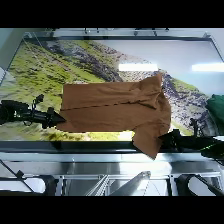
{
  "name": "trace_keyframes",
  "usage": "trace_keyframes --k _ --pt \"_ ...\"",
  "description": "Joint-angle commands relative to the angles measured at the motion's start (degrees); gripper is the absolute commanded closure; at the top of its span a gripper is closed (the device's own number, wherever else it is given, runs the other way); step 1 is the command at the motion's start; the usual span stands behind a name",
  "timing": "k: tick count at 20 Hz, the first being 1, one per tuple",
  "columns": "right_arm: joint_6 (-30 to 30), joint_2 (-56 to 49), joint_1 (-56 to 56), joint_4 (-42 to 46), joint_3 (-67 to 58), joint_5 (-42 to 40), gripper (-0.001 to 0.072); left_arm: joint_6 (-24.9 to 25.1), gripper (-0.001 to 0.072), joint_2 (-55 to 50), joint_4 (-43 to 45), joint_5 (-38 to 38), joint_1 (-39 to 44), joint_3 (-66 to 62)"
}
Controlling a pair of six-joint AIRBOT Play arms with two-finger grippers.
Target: Fold the shirts.
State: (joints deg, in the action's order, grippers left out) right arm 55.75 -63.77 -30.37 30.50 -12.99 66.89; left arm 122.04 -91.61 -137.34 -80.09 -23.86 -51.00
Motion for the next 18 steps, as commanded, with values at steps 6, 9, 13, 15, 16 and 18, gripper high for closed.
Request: trace_keyframes --k 6,9,13,15,16,18 --pt "-9.3 4.3 -0.4 -14.0 1.3 6.4 0.0693 1.1 0.0685 -3.2 -0.6 -1.3 2.6 0.7" --pt "-3.0 12.7 -0.4 -10.8 1.2 3.2 0.0693 0.9 0.0686 -1.6 -0.1 -2.6 -0.6 -1.4" --pt "0.7 22.2 -0.4 -9.1 1.2 2.5 0.0693 0.9 0.0686 2.2 0.4 -4.1 -5.8 -2.5" --pt "3.0 28.0 -0.4 -9.1 1.2 1.5 0.0694 0.9 0.0686 3.9 3.0 -4.1 -8.0 -2.5" --pt "4.4 30.9 -0.4 -9.0 1.2 0.8 0.0694 0.9 0.0686 4.4 4.1 -4.2 -8.9 -2.5" --pt "6.5 35.3 -0.4 -9.0 1.2 0.2 0.0694 0.9 0.0686 4.4 4.3 -4.5 -10.3 -2.5"
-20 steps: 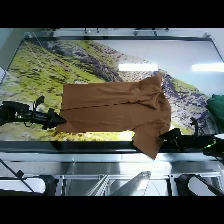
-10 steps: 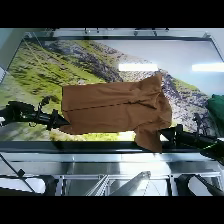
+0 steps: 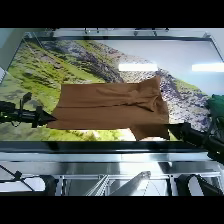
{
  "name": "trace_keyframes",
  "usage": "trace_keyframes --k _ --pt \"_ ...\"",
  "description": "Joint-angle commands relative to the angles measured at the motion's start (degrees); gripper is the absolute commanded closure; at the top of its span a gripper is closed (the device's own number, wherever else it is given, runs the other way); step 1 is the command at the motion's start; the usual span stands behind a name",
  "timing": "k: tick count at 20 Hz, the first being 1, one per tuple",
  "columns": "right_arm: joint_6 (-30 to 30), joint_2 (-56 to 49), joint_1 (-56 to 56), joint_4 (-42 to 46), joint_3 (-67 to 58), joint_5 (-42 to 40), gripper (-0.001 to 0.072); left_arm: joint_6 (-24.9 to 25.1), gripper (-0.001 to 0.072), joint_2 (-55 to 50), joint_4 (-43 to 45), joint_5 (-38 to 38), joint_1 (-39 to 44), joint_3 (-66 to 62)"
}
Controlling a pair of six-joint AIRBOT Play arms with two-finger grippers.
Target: Fold the shirts.
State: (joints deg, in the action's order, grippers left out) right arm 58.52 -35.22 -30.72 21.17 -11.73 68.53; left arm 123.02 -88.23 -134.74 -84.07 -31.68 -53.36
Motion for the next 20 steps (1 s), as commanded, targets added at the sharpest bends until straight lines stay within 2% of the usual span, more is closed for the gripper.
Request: trace_keyframes --k 1,5,10,13,16,18,20 --pt "3.9 8.0 0.0 0.3 0.0 -1.5 0.0694 -0.1 0.0686 1.0 1.6 -0.7 -2.6 -0.2" --pt "2.3 8.9 0.1 0.1 0.0 -2.3 0.0693 -0.1 0.0686 1.0 1.6 -0.8 -2.3 -0.2" --pt "-7.9 5.6 0.1 -9.7 -0.2 -12.3 0.0693 -1.0 0.0686 0.9 -1.5 -2.2 -1.3 -7.2" --pt "-16.8 -4.1 2.2 -16.1 -2.2 -15.3 0.0693 -3.3 0.0685 0.0 -1.9 -1.6 0.9 -15.1" --pt "-28.5 -17.7 11.0 -25.8 -8.1 -18.5 0.0693 -6.1 0.0685 -4.8 -1.8 -3.7 4.2 -21.4" --pt "-31.2 -26.0 17.5 -27.6 -13.7 -22.3 0.0693 -6.6 0.0685 -8.7 -1.8 -7.3 6.5 -24.2" --pt "-31.6 -33.4 22.1 -27.9 -19.3 -26.4 0.0693 -8.2 0.0686 -12.0 -1.9 -7.8 8.3 -26.9"
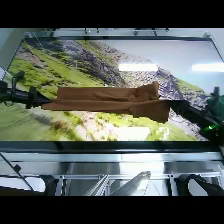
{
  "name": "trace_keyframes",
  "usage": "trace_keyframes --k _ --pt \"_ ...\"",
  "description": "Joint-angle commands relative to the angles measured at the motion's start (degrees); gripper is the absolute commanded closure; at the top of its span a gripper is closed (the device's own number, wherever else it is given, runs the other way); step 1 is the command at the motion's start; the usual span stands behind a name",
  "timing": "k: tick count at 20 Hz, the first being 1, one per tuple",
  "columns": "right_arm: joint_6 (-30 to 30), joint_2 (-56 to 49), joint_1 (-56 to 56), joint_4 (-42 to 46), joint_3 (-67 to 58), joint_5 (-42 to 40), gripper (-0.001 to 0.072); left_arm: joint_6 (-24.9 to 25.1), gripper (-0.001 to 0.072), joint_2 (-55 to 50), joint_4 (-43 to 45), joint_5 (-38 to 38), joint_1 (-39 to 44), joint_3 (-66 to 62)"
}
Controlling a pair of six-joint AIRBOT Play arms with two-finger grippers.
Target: Fold the shirts.
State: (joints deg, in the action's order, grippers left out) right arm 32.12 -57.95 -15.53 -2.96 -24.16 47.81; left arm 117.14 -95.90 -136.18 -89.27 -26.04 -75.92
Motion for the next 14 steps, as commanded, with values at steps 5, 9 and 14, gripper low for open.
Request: trace_keyframes --k 5,9,14 --pt "-6.3 -23.2 9.6 -3.7 -16.9 -11.4 0.0693 -4.3 0.0685 -11.7 -0.3 -0.2 5.6 -13.0" --pt "-6.9 -26.6 9.5 -3.7 -19.4 -16.2 0.0693 -5.8 0.0696 -17.1 0.1 -0.3 6.1 -17.2" --pt "-6.9 -29.5 9.5 -3.3 -19.8 -17.6 0.0693 -5.9 0.0703 -20.8 0.2 2.8 6.0 -19.0"
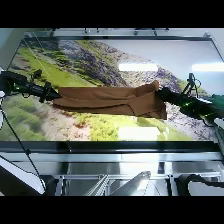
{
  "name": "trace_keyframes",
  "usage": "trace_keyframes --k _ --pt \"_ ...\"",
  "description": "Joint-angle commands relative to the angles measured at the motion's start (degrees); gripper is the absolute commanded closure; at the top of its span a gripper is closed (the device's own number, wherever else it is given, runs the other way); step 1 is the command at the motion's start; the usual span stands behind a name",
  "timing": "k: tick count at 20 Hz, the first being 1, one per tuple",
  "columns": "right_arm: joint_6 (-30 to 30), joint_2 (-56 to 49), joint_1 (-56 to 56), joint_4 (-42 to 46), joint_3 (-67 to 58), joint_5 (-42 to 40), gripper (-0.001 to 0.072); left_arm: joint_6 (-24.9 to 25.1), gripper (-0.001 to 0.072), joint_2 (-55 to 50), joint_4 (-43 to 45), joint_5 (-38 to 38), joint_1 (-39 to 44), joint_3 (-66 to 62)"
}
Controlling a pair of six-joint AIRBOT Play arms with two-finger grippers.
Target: Fold the shirts.
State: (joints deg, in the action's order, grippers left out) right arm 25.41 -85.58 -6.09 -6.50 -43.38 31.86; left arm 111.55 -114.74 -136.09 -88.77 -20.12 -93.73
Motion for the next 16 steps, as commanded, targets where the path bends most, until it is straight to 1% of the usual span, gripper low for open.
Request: trace_keyframes --k 1,3,7,12,13,14,15,16 --pt "-0.2 -2.2 0.1 0.5 -0.5 -1.7 0.0693 -0.3 0.0703 -2.0 0.0 3.7 0.1 -1.2" --pt "-0.2 -2.4 0.1 1.5 -0.6 -2.1 0.0693 -0.3 0.0704 -2.0 0.2 4.5 0.1 -1.2" --pt "-0.2 -2.4 0.0 1.8 -0.6 -3.2 0.0693 -0.7 0.0704 -2.0 3.1 4.7 0.1 -1.2" --pt "-0.2 -2.4 0.0 2.9 -0.6 -3.1 0.0692 -1.3 0.0701 -2.0 3.0 4.8 -0.3 -1.2" --pt "-0.2 -2.4 0.0 2.9 -0.6 -2.0 0.0659 -1.6 0.0686 -2.0 2.7 4.5 -0.3 -1.2" --pt "-0.2 -2.3 -0.4 2.9 -0.6 -0.5 0.0417 -2.5 0.0538 -1.9 2.3 4.2 -0.3 -1.2" --pt "-0.1 -1.8 -1.2 3.2 -0.6 2.1 0.0213 -3.0 0.0377 -1.8 2.4 3.5 -0.3 -1.3" --pt "0.3 -1.0 -2.6 4.1 -0.6 5.2 0.0196 -3.0 0.0371 -1.7 2.4 2.3 -0.3 -1.7"
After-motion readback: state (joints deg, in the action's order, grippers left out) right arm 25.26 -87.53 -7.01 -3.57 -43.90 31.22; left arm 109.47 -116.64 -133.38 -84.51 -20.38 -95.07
